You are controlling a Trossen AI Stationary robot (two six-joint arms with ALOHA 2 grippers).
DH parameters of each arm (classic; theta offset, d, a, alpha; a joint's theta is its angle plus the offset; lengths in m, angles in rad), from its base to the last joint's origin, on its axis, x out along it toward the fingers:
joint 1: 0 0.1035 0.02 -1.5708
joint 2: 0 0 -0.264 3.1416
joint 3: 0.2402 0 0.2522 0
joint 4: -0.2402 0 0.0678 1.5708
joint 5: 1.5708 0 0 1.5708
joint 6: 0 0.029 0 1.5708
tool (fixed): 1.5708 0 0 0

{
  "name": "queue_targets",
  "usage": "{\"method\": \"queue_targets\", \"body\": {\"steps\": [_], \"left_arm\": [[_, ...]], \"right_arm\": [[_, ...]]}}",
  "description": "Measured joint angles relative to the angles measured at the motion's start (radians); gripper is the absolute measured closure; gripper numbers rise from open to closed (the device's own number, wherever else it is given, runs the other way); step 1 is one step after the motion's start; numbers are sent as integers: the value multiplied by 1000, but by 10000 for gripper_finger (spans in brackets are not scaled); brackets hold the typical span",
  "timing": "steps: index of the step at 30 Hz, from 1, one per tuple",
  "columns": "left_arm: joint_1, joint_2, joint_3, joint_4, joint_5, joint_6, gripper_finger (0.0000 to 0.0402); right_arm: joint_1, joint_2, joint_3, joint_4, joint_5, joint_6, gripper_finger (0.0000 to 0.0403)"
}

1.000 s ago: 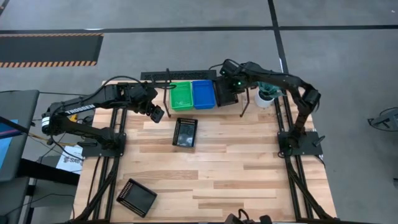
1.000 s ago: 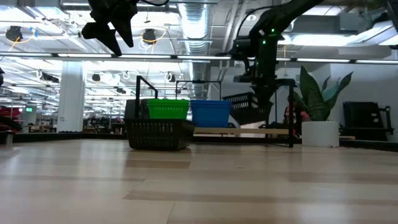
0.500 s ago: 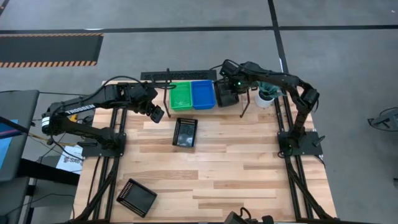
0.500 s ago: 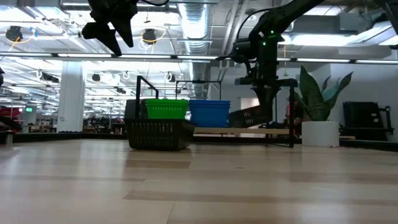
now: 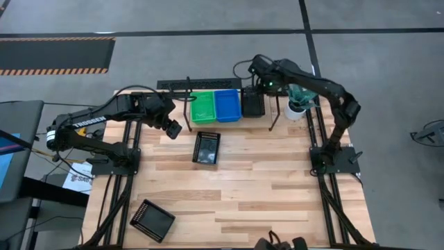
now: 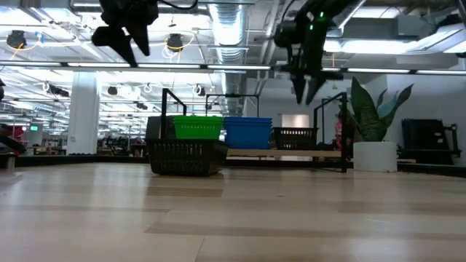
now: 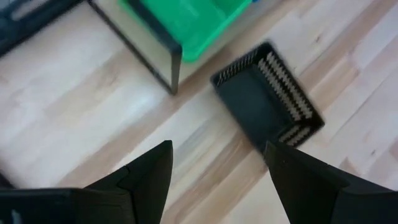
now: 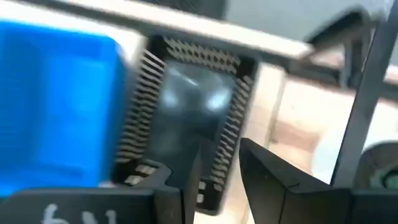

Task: Stack baskets on shelf by color
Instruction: Stack the top black bin on the other black bin on the shelf

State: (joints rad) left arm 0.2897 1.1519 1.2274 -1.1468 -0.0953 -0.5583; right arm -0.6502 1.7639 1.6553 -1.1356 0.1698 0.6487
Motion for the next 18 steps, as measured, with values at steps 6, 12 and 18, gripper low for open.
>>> {"method": "queue_targets", "body": {"steps": [6, 12, 18], "left_arm": [[0, 0, 0, -108, 3, -5, 157], [0, 0, 0, -131, 14, -4, 157], [0, 0, 4, -139, 4, 51, 157]], "right_arm": [[148, -68, 48, 35, -73, -2, 262], [414, -54, 47, 153, -30, -65, 264], [622, 46, 44, 423, 49, -209, 261]]}}
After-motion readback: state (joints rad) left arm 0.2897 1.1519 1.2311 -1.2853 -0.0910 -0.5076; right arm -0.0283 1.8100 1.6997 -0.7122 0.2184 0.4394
